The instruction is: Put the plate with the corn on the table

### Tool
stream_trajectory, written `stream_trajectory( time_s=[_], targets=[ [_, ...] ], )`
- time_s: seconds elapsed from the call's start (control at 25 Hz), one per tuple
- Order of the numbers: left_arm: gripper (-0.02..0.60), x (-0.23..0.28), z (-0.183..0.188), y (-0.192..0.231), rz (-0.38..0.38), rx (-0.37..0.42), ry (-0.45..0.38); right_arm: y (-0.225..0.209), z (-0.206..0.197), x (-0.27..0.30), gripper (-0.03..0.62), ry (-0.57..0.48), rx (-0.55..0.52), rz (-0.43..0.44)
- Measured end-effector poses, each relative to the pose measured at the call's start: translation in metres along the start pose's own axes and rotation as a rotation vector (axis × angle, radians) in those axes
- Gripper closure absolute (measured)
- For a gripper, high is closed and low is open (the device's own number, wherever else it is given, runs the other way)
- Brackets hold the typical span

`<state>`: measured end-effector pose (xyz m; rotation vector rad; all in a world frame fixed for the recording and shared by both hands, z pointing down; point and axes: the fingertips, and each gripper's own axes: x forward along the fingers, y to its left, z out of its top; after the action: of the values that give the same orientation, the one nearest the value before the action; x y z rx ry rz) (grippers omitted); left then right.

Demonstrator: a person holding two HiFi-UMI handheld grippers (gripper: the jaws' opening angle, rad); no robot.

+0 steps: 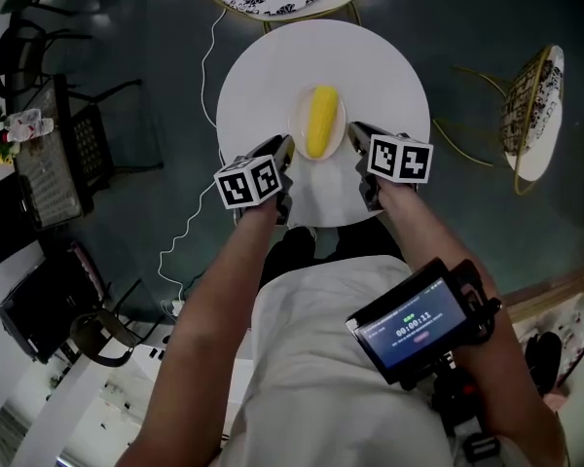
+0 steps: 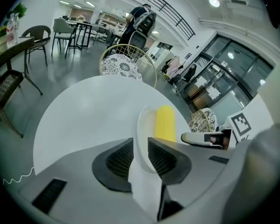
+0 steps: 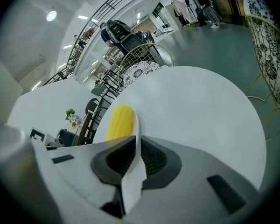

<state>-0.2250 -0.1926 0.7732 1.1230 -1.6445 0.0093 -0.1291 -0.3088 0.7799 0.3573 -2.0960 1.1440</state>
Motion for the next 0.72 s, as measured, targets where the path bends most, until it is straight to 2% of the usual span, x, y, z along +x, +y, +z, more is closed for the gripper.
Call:
stream_trajectory(
  time_s=[0.28,0.32,0.4,0.48,0.64,0.72],
  targets=[
    [0.506,-0.036,-0.012,-0.009,-0.048,0.034,-0.014,0.020,-0.013,-0.025,0.562,-0.039,0.020,0.046],
    [0.506,-0.042,-0.014,-0.008,-0.053,0.040,-0.018,0.025,-0.014,-0.028,0.588,-0.044,0.019,0.052],
    [0.509,-0.055,-0.016,-0.006,-0.059,0.048,-0.027,0.038,-0.015,-0.034,0.588,-0.054,0.004,0.070],
    [0.540,-0.066,-0.019,-0.005,-0.065,0.055,-0.038,0.047,-0.016,-0.042,0.588,-0.063,-0.011,0.083],
    [0.549,-0.087,-0.021,-0.008,-0.087,0.058,-0.072,0.057,-0.023,-0.063,0.588,-0.079,-0.027,0.088],
    [0.572,-0.099,-0.020,-0.009,-0.099,0.064,-0.089,0.062,-0.025,-0.071,0.588,-0.092,-0.023,0.095]
  ],
)
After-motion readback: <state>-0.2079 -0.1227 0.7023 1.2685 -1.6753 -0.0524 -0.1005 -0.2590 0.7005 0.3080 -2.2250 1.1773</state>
